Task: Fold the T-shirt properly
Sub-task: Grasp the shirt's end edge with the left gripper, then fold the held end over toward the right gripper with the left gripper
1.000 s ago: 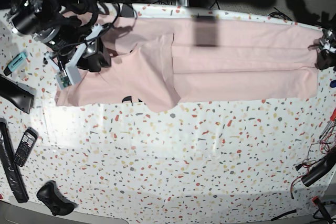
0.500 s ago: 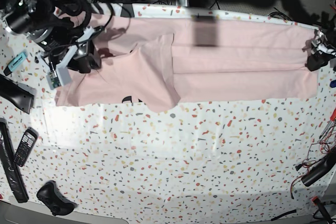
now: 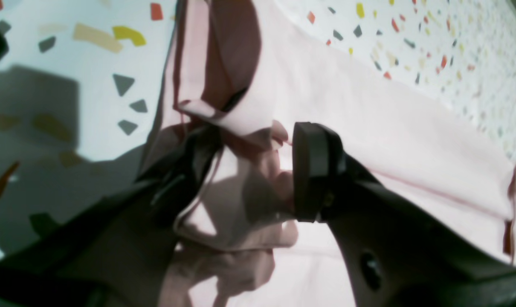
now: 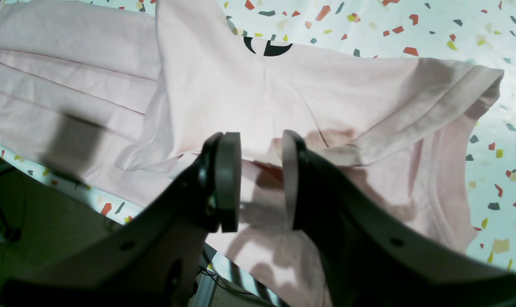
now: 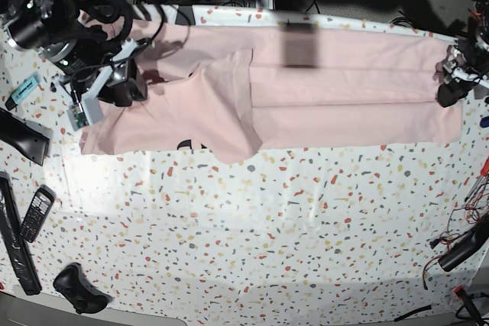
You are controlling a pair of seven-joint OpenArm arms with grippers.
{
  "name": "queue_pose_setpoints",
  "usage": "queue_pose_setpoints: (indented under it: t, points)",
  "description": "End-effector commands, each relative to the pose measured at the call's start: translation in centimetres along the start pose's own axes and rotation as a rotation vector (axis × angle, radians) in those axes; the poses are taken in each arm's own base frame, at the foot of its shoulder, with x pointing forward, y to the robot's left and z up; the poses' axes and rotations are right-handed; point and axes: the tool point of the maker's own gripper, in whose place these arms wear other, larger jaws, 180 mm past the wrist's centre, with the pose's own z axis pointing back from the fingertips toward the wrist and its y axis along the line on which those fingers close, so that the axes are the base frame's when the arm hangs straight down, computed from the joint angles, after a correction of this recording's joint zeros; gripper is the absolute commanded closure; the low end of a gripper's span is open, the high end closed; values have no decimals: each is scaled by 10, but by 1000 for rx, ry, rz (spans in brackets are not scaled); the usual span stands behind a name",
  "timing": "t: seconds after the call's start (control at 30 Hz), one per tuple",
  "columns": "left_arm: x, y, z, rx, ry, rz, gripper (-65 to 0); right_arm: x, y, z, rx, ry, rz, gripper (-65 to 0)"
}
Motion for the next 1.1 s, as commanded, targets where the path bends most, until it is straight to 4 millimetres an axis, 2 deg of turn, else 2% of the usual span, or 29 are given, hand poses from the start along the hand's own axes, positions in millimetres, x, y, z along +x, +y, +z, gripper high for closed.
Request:
queue_pose_setpoints:
  t: [0.0, 0.1, 0.2, 0.37, 0.43, 0.5, 0.53, 0.9, 1.07]
  points:
    - [10, -2, 2, -8, -19, -19, -260, 11, 0, 4, 0, -42, 24, -165]
    - [6, -6, -2, -20, -13, -16, -256, 11, 0, 4, 0, -42, 24, -165]
    - [4, -14, -7, -44, -11, -21, -225, 11, 0, 4, 0, -42, 24, -165]
    - [13, -22, -13, -65, -43, -31, -205, 11, 0, 4, 0, -41, 24, -165]
    - [17, -23, -14, -66, -59, -33, -123, 11, 0, 4, 0, -41, 24, -165]
    - [22, -22, -13, -64, -87, -36, -11, 11, 0, 4, 0, -40, 24, -165]
    - [25, -22, -13, -62, -104, -38, 0, 11, 0, 4, 0, -40, 24, -165]
    - [44, -20, -8, -51, -186, -60, 0, 10, 0, 4, 0, -34, 23, -165]
    - [59, -38, -4, -82, -194, -125, 0, 10, 0, 4, 0, -34, 23, -165]
